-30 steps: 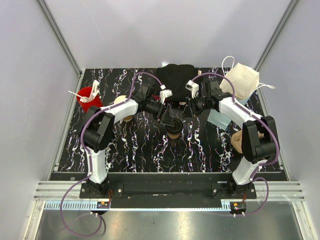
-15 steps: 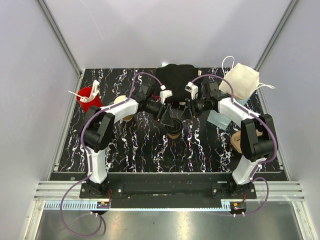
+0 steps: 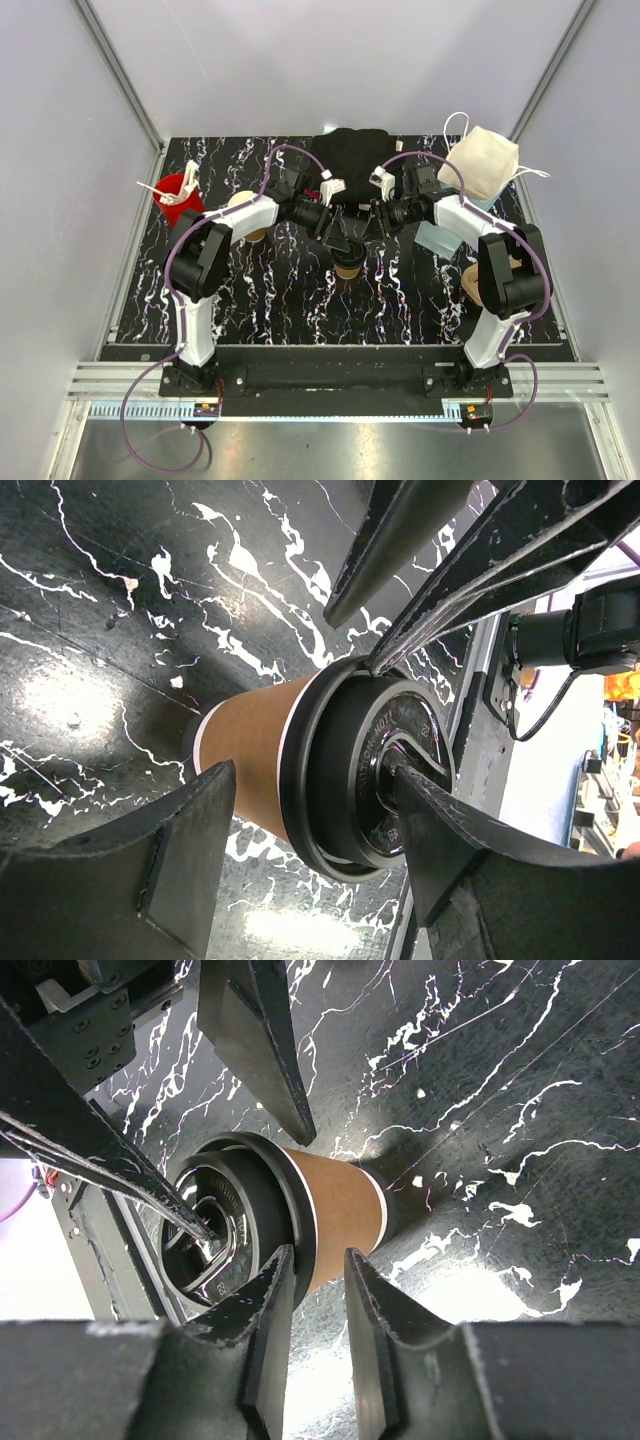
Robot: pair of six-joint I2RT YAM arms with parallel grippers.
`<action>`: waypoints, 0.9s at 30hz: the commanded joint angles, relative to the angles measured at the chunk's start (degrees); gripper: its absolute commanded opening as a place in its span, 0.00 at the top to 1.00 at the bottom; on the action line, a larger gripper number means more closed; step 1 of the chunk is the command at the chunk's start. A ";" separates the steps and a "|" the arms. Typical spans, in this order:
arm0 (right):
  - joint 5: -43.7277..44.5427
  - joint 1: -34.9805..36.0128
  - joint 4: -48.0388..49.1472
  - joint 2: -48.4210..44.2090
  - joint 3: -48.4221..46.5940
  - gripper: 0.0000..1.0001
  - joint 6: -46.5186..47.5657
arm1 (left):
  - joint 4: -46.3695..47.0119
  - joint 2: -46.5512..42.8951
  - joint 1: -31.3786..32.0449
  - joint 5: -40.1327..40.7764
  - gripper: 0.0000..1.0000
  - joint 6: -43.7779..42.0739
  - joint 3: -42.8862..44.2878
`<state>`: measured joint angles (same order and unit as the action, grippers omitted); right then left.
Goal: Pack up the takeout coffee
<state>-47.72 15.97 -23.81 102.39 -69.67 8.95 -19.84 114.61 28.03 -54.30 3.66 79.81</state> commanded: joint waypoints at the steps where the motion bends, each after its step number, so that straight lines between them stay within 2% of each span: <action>1: 0.61 -0.15 0.70 0.97 0.32 0.69 0.98 | -2.84 3.25 0.36 8.95 0.34 -2.52 -0.71; 20: 11.68 3.90 -0.36 0.97 3.66 0.71 4.94 | -5.48 1.85 0.36 15.72 0.39 -6.29 -2.99; 27: 11.16 3.72 -2.46 -4.91 -0.46 0.68 4.32 | -5.39 1.85 0.36 15.90 0.40 -6.65 -4.22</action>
<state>-41.36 18.81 -22.37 100.77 -68.60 10.94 -20.62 113.73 28.21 -51.79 3.49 79.35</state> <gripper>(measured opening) 0.306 0.611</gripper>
